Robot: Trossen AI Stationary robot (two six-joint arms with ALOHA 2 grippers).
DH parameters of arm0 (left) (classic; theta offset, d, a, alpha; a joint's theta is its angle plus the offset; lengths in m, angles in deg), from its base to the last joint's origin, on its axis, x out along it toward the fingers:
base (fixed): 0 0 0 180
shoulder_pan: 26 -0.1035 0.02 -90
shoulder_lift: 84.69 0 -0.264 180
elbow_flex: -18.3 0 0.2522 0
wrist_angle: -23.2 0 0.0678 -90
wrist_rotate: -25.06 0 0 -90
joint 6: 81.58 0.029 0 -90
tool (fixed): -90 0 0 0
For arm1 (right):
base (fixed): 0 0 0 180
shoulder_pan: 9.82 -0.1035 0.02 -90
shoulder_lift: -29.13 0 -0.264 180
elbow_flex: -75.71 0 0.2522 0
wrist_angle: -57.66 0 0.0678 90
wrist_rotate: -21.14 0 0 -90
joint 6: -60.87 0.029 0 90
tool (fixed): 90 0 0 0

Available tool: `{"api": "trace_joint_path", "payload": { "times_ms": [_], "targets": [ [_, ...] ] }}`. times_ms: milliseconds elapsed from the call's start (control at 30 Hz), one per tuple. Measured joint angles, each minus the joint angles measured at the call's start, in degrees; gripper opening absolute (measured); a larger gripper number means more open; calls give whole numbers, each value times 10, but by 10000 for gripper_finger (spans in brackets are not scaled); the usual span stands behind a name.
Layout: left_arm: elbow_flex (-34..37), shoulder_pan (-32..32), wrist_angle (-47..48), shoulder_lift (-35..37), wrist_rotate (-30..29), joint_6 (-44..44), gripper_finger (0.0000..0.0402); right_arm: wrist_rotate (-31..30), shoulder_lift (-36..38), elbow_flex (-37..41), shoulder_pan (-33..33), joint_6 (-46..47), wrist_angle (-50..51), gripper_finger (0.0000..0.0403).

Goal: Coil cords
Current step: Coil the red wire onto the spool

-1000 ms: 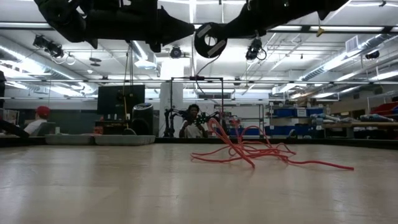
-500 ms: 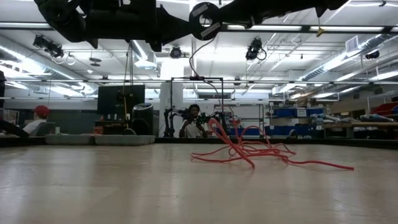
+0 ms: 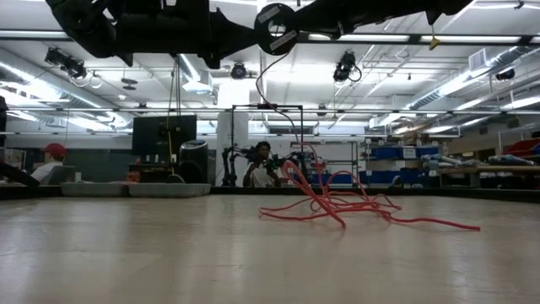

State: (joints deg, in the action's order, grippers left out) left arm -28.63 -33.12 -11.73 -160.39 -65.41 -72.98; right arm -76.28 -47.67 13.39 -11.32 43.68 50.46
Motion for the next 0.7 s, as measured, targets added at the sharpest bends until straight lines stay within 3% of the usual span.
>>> {"api": "trace_joint_path", "payload": {
  "times_ms": [333,700],
  "targets": [
    [1,0,4,0,-18,0,1,-15,-7,0,1,7,-3,72],
    [-1,0,4,0,-31,-3,0,-79,38,0,1,3,60,78]
  ]
}}
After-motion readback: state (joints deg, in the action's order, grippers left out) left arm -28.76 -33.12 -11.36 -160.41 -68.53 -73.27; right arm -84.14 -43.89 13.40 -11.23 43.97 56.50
